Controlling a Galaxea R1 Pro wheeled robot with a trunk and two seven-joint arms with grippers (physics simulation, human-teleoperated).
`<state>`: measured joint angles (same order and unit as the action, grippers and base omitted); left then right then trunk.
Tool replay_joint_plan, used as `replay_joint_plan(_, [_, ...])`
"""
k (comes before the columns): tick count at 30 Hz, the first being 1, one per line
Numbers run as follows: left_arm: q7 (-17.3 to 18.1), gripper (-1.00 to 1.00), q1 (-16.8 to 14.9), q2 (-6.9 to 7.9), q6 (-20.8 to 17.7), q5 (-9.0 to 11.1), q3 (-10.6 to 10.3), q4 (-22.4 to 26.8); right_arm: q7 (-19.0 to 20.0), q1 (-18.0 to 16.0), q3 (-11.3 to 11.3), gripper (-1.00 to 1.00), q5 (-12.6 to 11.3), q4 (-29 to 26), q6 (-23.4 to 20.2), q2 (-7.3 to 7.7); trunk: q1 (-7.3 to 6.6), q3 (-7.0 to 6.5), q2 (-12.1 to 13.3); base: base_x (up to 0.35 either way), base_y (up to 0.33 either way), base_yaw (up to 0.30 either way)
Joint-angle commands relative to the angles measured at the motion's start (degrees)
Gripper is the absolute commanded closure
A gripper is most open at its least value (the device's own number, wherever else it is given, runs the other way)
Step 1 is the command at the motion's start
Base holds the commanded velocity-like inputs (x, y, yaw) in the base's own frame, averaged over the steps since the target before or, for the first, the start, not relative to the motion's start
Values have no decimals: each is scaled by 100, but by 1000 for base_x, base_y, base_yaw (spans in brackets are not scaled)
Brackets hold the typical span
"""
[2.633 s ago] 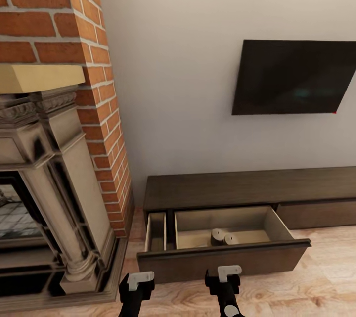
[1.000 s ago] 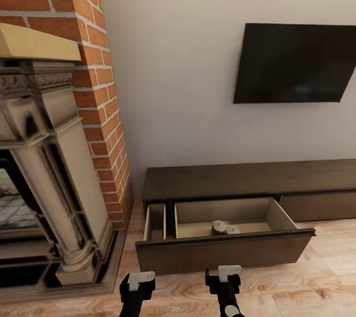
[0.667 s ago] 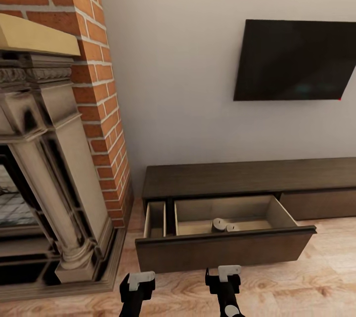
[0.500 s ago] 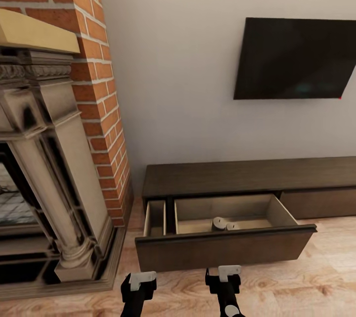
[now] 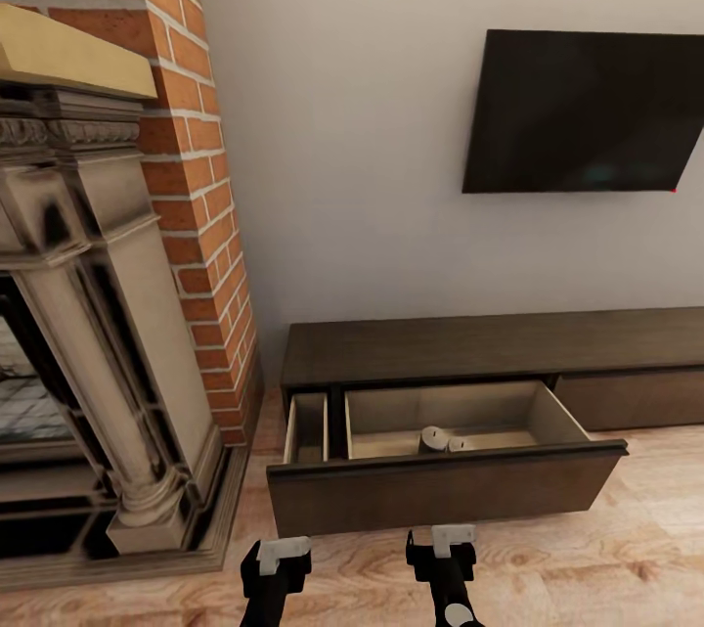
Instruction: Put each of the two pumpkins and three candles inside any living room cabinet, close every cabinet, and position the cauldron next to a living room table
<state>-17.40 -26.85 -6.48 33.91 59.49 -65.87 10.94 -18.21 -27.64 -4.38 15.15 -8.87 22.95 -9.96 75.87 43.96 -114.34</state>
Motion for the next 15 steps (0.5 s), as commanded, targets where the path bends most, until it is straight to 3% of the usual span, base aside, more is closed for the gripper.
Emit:
replay_joint_plan(1, [-53,-100,-5,0,11,7,-49,4,-17,-4,-45,-100,59,7,16,-4,21,23,-43,0,0,0])
replay_joint_plan(15, [-53,-100,-5,4,11,9,-49,4,-24,-4,-45,-100,59,8,16,-4,285,239,-524,0,0,0])
